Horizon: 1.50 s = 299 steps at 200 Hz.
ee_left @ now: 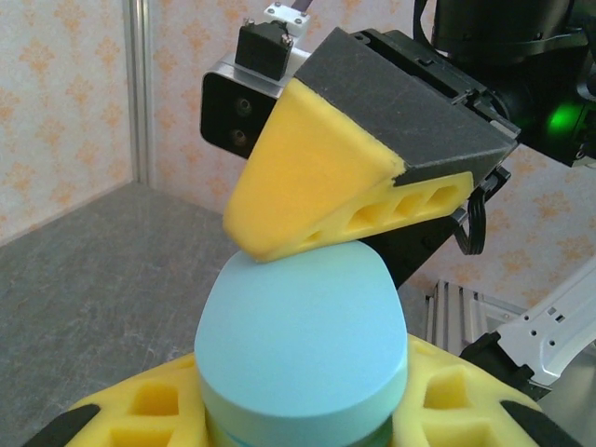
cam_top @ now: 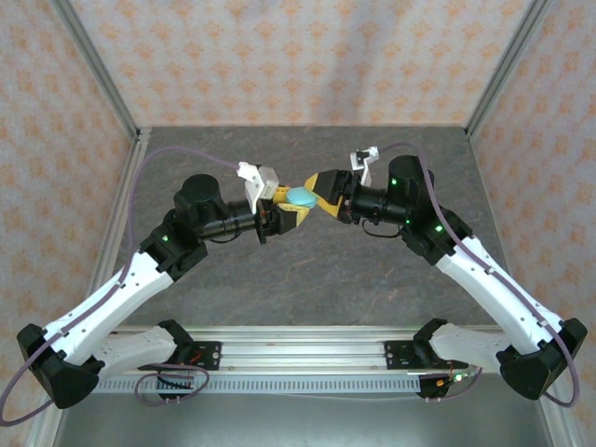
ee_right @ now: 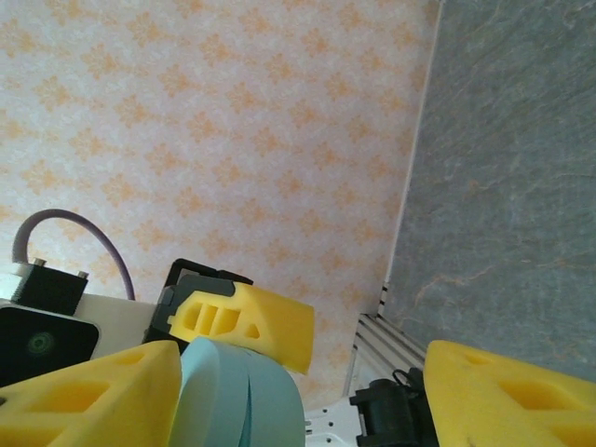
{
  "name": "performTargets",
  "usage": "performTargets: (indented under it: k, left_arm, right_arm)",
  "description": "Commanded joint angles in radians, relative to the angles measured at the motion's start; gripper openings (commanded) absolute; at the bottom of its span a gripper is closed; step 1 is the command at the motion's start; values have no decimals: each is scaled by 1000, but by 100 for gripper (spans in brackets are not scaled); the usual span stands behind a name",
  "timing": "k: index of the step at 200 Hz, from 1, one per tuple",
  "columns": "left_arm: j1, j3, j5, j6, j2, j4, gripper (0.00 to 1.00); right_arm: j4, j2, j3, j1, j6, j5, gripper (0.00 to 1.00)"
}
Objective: Insert the wireless bluetooth earbuds into the charging case
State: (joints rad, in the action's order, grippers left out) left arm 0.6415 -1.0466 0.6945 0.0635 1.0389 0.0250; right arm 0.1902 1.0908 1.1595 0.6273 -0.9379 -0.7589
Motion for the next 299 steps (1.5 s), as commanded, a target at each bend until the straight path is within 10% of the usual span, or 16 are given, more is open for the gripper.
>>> performTargets:
  k: [1, 73, 176, 299]
  left_arm:
    - [6, -41, -1, 20, 10, -76, 0]
    - [6, -56, -8, 38, 32, -59, 0]
    - [6, -84, -45, -47, -16, 114, 69]
    - [2, 22, -610, -84, -228, 453, 80]
  right_arm:
    - [-110, -3, -28, 6, -66, -43, 66]
    - [-271, 20, -59, 17, -169, -81, 41]
    - [-342, 26, -67, -7, -225, -19, 26]
    - [-31, 165, -184, -26, 126, 170, 25]
